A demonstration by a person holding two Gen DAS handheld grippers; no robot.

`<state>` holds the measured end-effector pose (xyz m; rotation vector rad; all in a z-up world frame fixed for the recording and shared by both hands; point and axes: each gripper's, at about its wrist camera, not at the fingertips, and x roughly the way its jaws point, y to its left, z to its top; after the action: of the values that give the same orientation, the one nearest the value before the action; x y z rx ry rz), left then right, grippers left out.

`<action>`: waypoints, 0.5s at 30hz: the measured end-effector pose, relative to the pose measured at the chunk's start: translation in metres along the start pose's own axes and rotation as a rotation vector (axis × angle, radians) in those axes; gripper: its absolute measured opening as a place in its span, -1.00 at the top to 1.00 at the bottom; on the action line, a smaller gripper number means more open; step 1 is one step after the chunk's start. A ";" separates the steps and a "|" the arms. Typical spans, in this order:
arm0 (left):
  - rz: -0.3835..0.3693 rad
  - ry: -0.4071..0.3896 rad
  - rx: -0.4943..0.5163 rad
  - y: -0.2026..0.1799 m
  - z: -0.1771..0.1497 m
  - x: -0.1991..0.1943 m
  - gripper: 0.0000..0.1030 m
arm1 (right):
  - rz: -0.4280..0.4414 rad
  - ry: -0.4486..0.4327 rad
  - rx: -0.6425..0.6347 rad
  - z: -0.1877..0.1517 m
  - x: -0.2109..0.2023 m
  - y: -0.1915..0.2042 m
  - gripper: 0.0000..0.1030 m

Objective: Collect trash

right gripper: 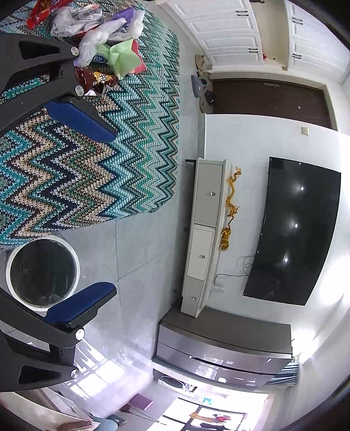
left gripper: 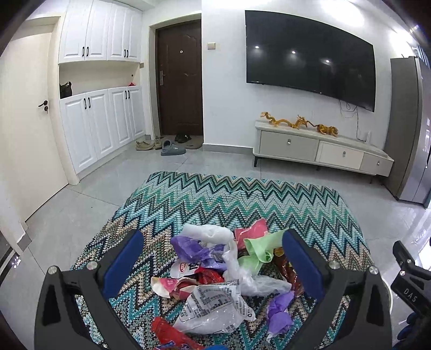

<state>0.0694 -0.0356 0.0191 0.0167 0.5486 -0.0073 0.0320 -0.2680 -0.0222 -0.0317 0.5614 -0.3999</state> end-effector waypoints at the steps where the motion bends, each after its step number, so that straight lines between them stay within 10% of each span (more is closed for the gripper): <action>1: 0.003 -0.001 0.006 -0.002 0.000 0.001 -1.00 | 0.004 0.001 0.005 0.000 0.001 -0.002 -1.00; 15: 0.002 0.019 0.054 -0.019 -0.003 0.010 -1.00 | 0.034 0.008 0.040 -0.001 0.010 -0.011 -1.00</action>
<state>0.0765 -0.0541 0.0110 0.0702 0.5676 -0.0196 0.0348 -0.2817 -0.0266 0.0183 0.5609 -0.3783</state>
